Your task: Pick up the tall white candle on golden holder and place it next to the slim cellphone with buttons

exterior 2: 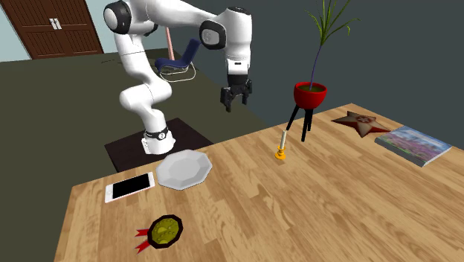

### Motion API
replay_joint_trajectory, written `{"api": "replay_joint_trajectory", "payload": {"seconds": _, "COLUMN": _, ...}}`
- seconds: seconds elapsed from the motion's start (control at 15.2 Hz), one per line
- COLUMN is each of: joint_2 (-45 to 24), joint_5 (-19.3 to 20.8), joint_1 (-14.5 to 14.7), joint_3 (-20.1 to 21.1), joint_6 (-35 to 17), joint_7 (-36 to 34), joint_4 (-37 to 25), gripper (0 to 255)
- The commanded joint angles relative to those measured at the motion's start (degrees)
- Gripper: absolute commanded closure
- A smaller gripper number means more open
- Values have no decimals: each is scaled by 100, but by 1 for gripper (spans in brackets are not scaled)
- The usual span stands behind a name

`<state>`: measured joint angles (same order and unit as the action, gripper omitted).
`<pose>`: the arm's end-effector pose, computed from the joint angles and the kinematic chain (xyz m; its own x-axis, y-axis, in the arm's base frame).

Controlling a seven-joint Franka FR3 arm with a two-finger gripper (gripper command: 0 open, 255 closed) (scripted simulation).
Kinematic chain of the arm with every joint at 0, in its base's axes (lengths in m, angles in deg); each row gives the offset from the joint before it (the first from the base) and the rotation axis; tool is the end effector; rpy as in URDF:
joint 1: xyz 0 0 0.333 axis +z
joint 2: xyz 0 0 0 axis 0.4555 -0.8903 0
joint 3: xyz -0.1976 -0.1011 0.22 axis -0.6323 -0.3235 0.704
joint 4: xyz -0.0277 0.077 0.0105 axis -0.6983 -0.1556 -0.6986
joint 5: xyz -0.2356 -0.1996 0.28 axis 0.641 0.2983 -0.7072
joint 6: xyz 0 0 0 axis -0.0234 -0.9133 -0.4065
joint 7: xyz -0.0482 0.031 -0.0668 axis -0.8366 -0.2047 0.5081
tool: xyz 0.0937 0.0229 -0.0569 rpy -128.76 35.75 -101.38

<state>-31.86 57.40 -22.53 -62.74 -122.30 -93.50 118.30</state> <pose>0.4693 0.2028 0.5005 0.9990 0.0211 -0.0386 0.0200 -0.9994 -0.0278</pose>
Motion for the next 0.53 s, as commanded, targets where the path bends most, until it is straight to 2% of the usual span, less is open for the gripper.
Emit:
{"api": "replay_joint_trajectory", "payload": {"seconds": 0.0, "joint_2": -444, "joint_5": 128, "joint_1": 33, "joint_3": 138, "joint_6": -191, "joint_7": -164, "joint_4": -271, "gripper": 0}}
{"api": "replay_joint_trajectory", "payload": {"seconds": 0.46, "joint_2": -1971, "joint_5": 768, "joint_1": 285, "joint_3": 465, "joint_6": -540, "joint_7": -781, "joint_4": -1417, "gripper": 0}}
